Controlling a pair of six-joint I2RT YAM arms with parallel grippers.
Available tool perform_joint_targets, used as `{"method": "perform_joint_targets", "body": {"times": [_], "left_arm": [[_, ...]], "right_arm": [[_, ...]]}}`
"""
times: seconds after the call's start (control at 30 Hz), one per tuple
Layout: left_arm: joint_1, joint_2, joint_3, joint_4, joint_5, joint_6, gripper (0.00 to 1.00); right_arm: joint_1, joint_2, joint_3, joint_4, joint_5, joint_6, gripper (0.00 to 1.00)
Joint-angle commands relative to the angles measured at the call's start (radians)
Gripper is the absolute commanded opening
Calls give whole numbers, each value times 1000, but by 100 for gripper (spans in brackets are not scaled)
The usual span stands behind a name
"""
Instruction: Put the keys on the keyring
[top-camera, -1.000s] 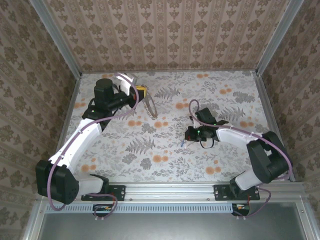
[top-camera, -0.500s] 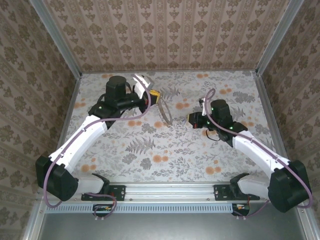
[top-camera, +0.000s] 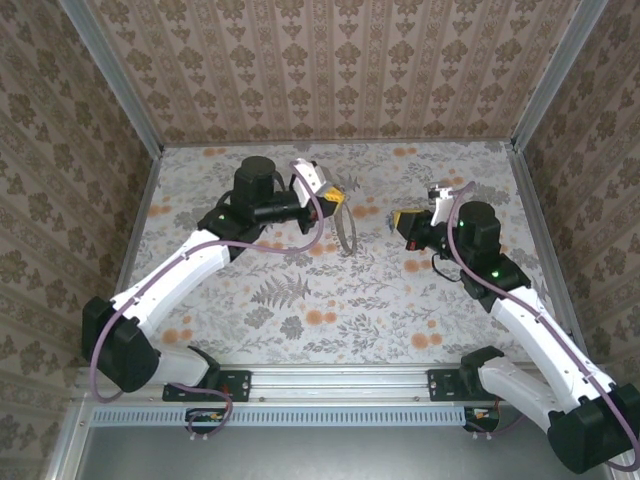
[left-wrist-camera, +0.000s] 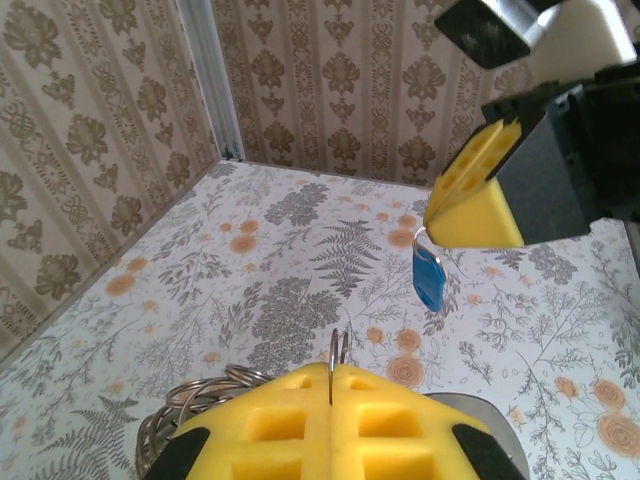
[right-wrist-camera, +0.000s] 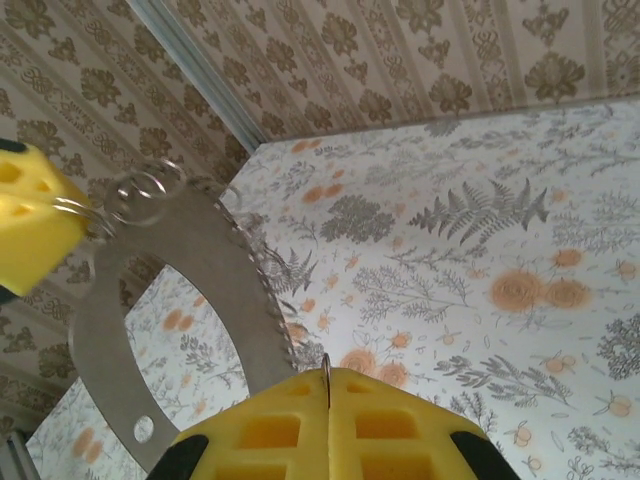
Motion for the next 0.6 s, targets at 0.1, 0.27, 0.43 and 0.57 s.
{"method": "perform_joint_targets", "body": {"times": [0.1, 0.27, 0.43, 0.57], "left_arm": [[-29, 34, 62, 54, 27, 15, 0], [-34, 26, 84, 40, -6, -11, 0], [-36, 24, 96, 41, 9, -39, 0], [-40, 32, 105, 39, 28, -66, 0]], "right_arm": [[-21, -20, 50, 18, -91, -57, 0], [-26, -1, 64, 97, -165, -53, 0], [-25, 45, 88, 174, -209, -24, 0], [-25, 68, 100, 221, -226, 4, 0]]}}
